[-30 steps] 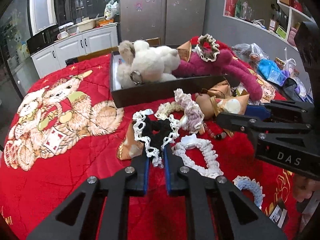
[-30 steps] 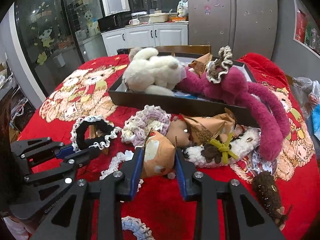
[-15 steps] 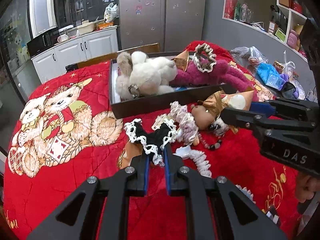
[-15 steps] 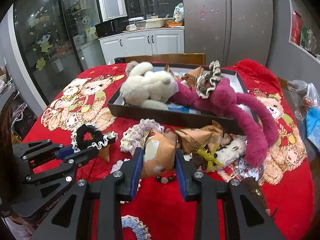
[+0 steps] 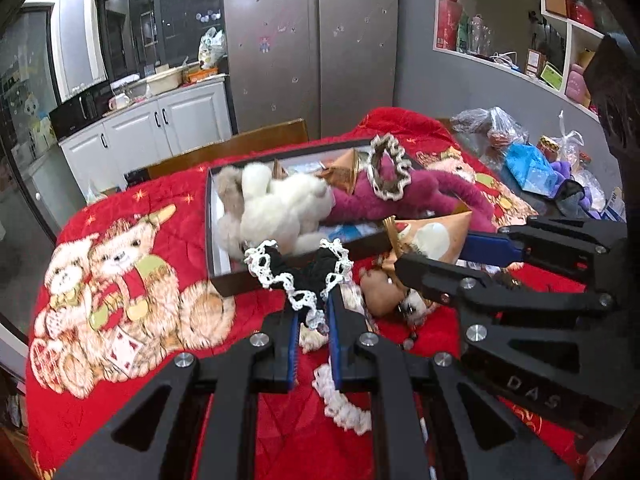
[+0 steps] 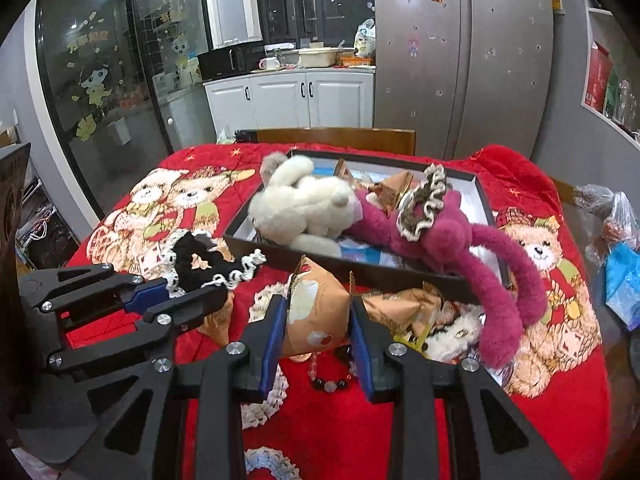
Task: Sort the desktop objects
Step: 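Lift and carry the packet and black scrunchie over the black box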
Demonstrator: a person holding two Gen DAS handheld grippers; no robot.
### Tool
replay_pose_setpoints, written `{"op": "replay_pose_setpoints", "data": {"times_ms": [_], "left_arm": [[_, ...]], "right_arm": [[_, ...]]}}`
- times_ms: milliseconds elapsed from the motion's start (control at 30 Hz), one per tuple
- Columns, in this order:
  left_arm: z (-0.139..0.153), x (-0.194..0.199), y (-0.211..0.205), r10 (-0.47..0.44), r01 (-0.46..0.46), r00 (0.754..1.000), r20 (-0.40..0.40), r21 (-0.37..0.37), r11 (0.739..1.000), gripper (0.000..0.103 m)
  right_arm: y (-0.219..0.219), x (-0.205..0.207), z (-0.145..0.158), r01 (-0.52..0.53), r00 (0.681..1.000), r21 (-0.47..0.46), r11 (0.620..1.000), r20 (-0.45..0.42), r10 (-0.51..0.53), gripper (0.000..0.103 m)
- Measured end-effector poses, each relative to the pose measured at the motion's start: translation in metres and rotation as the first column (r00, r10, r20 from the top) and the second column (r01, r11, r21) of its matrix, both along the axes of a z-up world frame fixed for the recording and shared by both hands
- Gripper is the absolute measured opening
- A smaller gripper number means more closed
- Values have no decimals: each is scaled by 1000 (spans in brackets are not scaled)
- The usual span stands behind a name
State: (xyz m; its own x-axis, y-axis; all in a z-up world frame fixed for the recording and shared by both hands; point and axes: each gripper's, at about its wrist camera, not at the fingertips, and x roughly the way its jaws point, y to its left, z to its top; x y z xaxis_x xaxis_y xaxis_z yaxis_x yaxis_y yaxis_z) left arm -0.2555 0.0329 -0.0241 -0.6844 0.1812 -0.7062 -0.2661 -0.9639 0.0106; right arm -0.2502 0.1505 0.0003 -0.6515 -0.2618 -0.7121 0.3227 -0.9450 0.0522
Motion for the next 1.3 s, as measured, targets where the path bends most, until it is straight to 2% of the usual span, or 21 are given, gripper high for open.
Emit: {"op": "replay_pose_setpoints", "data": {"times_ms": [267, 433, 833, 1000, 1300], "left_arm": [[16, -22, 10, -3, 4, 1000, -27, 10, 1000, 13], [17, -42, 15, 17, -17, 1000, -23, 11, 1000, 13], [11, -107, 16, 50, -50, 999, -2, 45, 998, 13], [10, -138, 10, 62, -62, 998, 4, 93, 994, 13], [-1, -164, 3, 68, -71, 997, 28, 79, 994, 13]], "right_arm": [[12, -16, 15, 22, 999, -14, 1000, -23, -22, 32], [15, -29, 20, 32, 999, 0, 999, -28, -32, 32], [21, -83, 13, 46, 999, 31, 998, -11, -46, 32], [20, -109, 11, 43, 999, 43, 998, -10, -42, 32], [16, -138, -1, 53, 999, 29, 998, 10, -53, 32]]}}
